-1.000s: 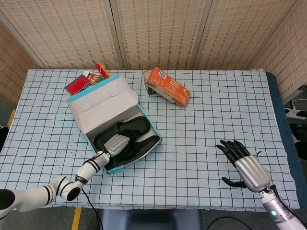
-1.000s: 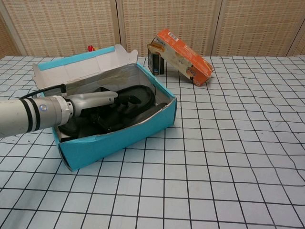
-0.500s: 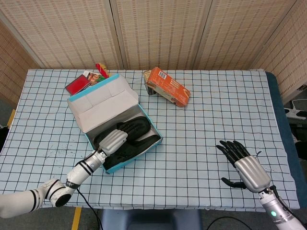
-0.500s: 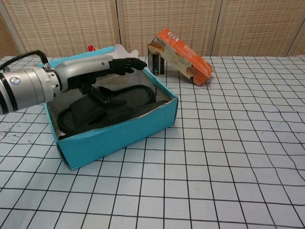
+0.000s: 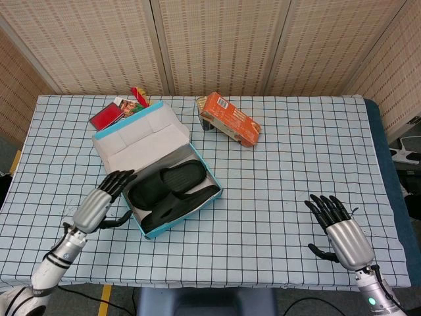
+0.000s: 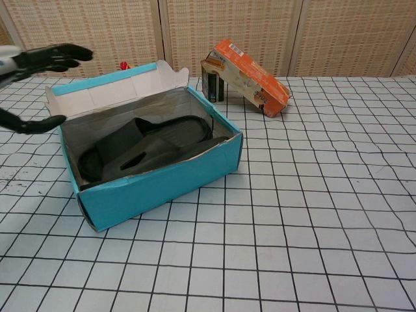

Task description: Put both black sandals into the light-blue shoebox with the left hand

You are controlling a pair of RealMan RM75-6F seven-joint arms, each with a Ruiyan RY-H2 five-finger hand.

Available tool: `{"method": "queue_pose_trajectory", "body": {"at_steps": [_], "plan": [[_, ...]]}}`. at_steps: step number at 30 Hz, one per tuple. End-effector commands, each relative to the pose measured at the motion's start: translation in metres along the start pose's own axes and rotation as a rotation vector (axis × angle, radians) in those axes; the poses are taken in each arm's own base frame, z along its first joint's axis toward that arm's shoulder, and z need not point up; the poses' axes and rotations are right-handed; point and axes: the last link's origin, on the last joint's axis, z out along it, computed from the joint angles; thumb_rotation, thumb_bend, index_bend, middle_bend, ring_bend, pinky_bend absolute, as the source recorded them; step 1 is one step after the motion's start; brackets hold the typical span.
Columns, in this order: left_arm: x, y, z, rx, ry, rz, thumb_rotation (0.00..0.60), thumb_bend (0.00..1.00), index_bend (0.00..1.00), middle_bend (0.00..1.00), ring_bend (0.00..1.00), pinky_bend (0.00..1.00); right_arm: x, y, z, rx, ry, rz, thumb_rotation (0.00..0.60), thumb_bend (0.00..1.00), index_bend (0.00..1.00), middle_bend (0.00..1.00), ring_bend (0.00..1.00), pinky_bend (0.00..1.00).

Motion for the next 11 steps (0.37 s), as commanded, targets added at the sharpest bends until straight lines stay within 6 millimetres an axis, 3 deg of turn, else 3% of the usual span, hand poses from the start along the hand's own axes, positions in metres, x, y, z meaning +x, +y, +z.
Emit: {"method": "queue_pose_trajectory", "body": {"at_steps": [1,5,11], "plan": [[0.014,-0.037,-0.106,0.210,0.110,0.203,0.600,0.40,0.00,0.00,0.00,0.04,-0.014,0.009,-0.004,-0.085,0.024,-0.048,0.539,0.12,0.00,0.00,0.00,0.00],[0.021,-0.049,-0.124,0.304,0.160,0.378,0.600,0.39,0.00,0.00,0.00,0.03,-0.022,0.018,-0.003,-0.143,0.010,-0.060,0.538,0.12,0.00,0.00,0.00,0.00],[0.012,-0.045,-0.124,0.312,0.114,0.327,0.600,0.39,0.00,0.00,0.00,0.04,-0.017,0.018,-0.002,-0.146,0.031,-0.033,0.538,0.12,0.00,0.00,0.00,0.00]]}}
